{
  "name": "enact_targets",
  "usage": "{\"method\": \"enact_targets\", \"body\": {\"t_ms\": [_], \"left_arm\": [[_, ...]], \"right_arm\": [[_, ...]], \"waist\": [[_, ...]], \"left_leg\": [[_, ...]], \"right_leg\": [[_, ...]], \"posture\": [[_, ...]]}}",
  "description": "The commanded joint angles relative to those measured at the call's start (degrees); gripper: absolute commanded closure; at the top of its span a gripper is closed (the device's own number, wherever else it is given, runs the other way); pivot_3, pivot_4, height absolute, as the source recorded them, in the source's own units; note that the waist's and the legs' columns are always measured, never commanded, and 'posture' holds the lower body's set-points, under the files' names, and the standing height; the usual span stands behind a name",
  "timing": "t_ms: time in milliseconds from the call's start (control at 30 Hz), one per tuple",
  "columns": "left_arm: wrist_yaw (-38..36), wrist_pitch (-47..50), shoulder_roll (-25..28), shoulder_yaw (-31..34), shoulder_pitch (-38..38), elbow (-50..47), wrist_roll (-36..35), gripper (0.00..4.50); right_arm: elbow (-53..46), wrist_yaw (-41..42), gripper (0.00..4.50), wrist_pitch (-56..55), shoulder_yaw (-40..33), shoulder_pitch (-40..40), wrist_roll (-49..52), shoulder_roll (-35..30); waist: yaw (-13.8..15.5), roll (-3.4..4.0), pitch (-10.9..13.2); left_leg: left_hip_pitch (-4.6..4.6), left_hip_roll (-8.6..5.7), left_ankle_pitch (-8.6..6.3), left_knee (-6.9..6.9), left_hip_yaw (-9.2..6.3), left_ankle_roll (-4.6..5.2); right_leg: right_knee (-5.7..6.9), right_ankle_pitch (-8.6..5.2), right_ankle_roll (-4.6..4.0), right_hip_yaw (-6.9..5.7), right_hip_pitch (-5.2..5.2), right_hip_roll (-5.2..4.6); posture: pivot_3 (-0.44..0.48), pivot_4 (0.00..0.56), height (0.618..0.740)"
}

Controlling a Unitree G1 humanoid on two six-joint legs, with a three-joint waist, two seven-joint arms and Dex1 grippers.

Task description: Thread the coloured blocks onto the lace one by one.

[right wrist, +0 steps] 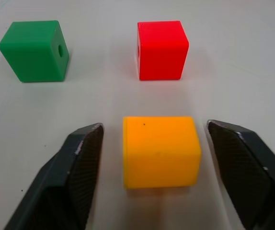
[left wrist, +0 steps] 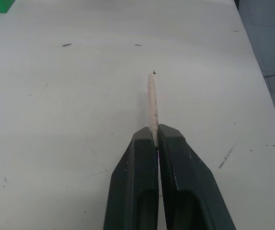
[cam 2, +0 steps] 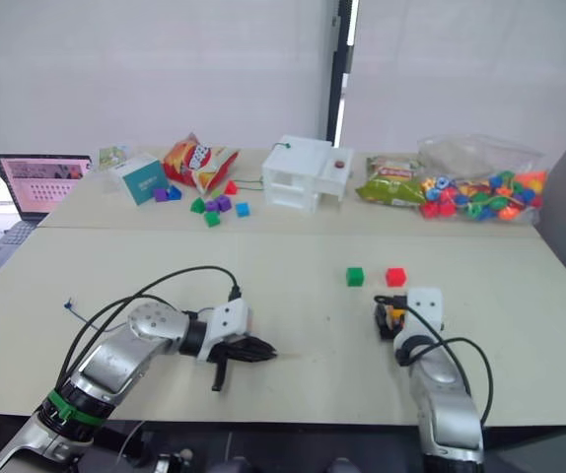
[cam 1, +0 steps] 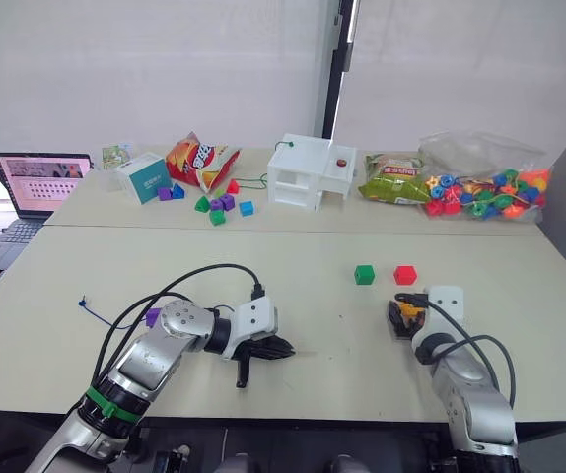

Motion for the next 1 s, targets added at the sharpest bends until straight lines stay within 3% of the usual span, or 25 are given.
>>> {"method": "enact_targets", "body": {"t_ms": [33, 133, 167, 333, 400, 533, 667, 833, 900, 1000], "left_arm": [[0.4, -0.2, 0.1, 0.5, -0.5, -1.3, -0.3, 4.5], [0.4, -0.4, 0.0, 0.5, -0.6, -1.1, -0.1, 4.5], [0.3, -0.5, 0.0, 0.5, -0.6, -1.0, -0.1, 4.5], [0.4, -1.2, -0.2, 0.6, -1.0, -0.3, 0.3, 4.5], [1.0, -1.0, -0.6, 1.0, -1.5, -0.1, 0.3, 4.5], [1.6, 0.0, -1.0, 1.5, -1.9, -0.7, -0.5, 4.5], [1.7, 0.3, -1.1, 1.6, -1.8, -1.1, -0.7, 4.5], [1.5, 0.3, -0.6, 1.3, -1.4, -1.4, -0.5, 4.5], [1.5, 0.4, -0.4, 1.4, -1.3, -1.6, -0.5, 4.5], [1.6, 0.7, -0.2, 1.5, -1.1, -1.8, -0.6, 4.5]], "right_arm": [[-1.6, -0.3, 2.21, -1.8, -1.0, 0.5, 1.2, 0.2], [-2.1, -0.2, 3.23, -2.2, -1.0, 0.9, 1.8, 0.7], [-2.2, -0.3, 3.29, -2.3, -1.0, 1.0, 2.1, 0.8], [-14.8, -1.1, 3.29, 1.9, 2.5, 5.8, 4.5, 3.8], [-23.3, -1.6, 3.29, 6.4, 6.9, 9.8, 5.6, 5.2], [-31.1, -2.7, 3.29, 12.7, 14.3, 15.2, 5.7, 6.2], [-31.9, -4.2, 3.29, 15.6, 18.2, 17.7, 5.7, 7.2], [-24.8, -5.4, 3.29, 17.4, 19.7, 17.5, 5.1, 8.6], [-25.7, -5.8, 2.28, 15.5, 19.4, 17.3, 4.6, 8.6], [-29.3, -4.2, 1.23, 14.7, 17.6, 16.6, 6.0, 7.1]], "waist": [[0.0, 0.0, 0.0], [0.0, 0.0, 0.0], [-0.1, 0.0, 0.0], [-0.2, 0.05, 0.0], [-0.3, 0.06, 0.0], [-0.4, 0.06, 0.0], [-0.4, 0.06, 0.0], [-0.5, 0.04, 0.0], [-0.6, 0.04, 0.0], [-0.6, 0.04, 0.0]], "left_leg": [[0.0, 0.0, 0.0, 0.0, 0.0, 0.0], [0.0, 0.0, 0.0, 0.0, 0.0, 0.0], [0.0, 0.0, 0.0, 0.0, 0.0, 0.0], [-0.04, 0.01, 0.0, -0.06, 0.0, 0.0], [-0.1, 0.0, 0.0, -0.09, 0.02, 0.0], [-0.1, 0.0, 0.01, -0.1, 0.0, -0.02], [-0.07, 0.0, 0.01, -0.1, -0.01, -0.02], [-0.03, 0.0, 0.02, -0.1, 0.0, -0.03], [0.06, 0.03, 0.02, -0.1, -0.02, -0.03], [0.11, 0.03, 0.02, -0.1, -0.02, -0.03]], "right_leg": [[0.0, 0.0, 0.0, 0.0, 0.0, 0.0], [0.0, 0.0, 0.0, 0.0, 0.0, 0.0], [0.0, 0.0, 0.0, 0.0, 0.0, 0.0], [0.01, 0.0, 0.0, 0.02, -0.09, 0.0], [0.03, 0.0, 0.0, 0.07, -0.18, 0.0], [0.04, 0.0, 0.0, 0.08, -0.22, 0.02], [0.02, -0.01, -0.01, 0.07, -0.19, 0.02], [0.01, -0.01, -0.01, 0.07, -0.17, 0.02], [-0.01, -0.01, -0.02, 0.05, -0.07, 0.05], [-0.01, -0.01, -0.02, 0.05, -0.01, 0.04]], "posture": [[0.0, 0.15, 0.74], [0.0, 0.15, 0.74], [0.0, 0.15, 0.74], [0.0, 0.15, 0.74], [0.0, 0.15, 0.74], [0.0, 0.15, 0.74], [0.0, 0.15, 0.74], [0.0, 0.15, 0.74], [0.0, 0.15, 0.74], [0.0, 0.15, 0.74]]}}
